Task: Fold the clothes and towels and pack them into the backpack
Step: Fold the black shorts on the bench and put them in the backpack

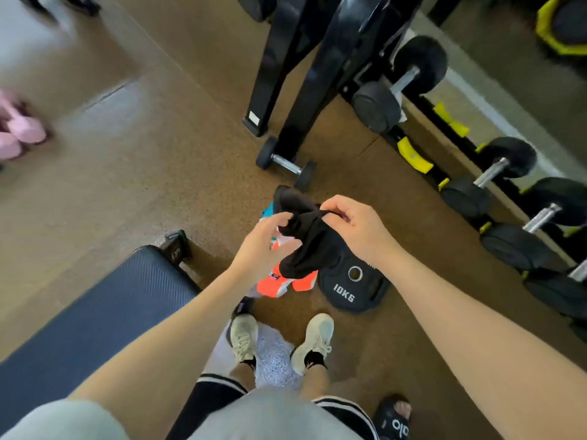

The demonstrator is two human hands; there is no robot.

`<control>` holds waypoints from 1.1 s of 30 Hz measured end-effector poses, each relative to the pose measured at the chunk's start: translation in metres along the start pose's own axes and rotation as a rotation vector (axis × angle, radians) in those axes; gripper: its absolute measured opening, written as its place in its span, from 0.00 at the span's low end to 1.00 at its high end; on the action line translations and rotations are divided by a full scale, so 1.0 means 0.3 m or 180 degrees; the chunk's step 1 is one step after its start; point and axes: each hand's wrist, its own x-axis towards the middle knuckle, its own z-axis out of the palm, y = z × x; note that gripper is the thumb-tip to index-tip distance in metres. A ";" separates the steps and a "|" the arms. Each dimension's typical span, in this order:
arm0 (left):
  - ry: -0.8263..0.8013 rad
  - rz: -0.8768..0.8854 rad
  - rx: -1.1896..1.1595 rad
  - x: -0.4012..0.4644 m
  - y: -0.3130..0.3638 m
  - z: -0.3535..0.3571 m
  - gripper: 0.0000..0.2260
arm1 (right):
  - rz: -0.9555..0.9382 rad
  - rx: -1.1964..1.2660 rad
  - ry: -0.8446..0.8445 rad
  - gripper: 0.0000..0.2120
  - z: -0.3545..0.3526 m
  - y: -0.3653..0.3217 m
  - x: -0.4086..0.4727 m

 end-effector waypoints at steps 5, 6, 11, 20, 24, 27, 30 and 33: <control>-0.0032 0.0665 0.0525 -0.127 0.168 -0.065 0.24 | -0.0061 0.0402 -0.0130 0.06 -0.088 -0.204 -0.112; 0.0046 0.0621 0.0575 -0.142 0.185 -0.080 0.20 | -0.0083 0.0492 -0.0023 0.06 -0.106 -0.226 -0.127; 0.0326 0.0511 0.0707 -0.181 0.242 -0.189 0.12 | -0.0026 0.0995 0.0787 0.07 -0.193 -0.257 -0.154; 0.0869 0.0180 0.1252 -0.230 0.412 -0.195 0.09 | -0.0057 -0.0107 0.1321 0.07 -0.132 -0.231 -0.197; 0.1218 -0.0034 0.0832 -0.228 0.464 -0.180 0.11 | -0.0125 0.0253 0.0375 0.22 -0.031 -0.266 -0.295; 0.1423 0.0018 0.0672 -0.228 0.506 -0.167 0.12 | 0.0031 -0.0198 0.0115 0.23 0.018 -0.259 -0.295; 0.1616 0.0008 0.0606 -0.229 0.534 -0.162 0.14 | 0.0133 -0.0397 0.0286 0.16 0.034 -0.236 -0.274; 0.1721 -0.0037 0.0530 -0.226 0.530 -0.168 0.10 | 0.0219 -0.0353 0.0506 0.11 -0.009 -0.203 -0.253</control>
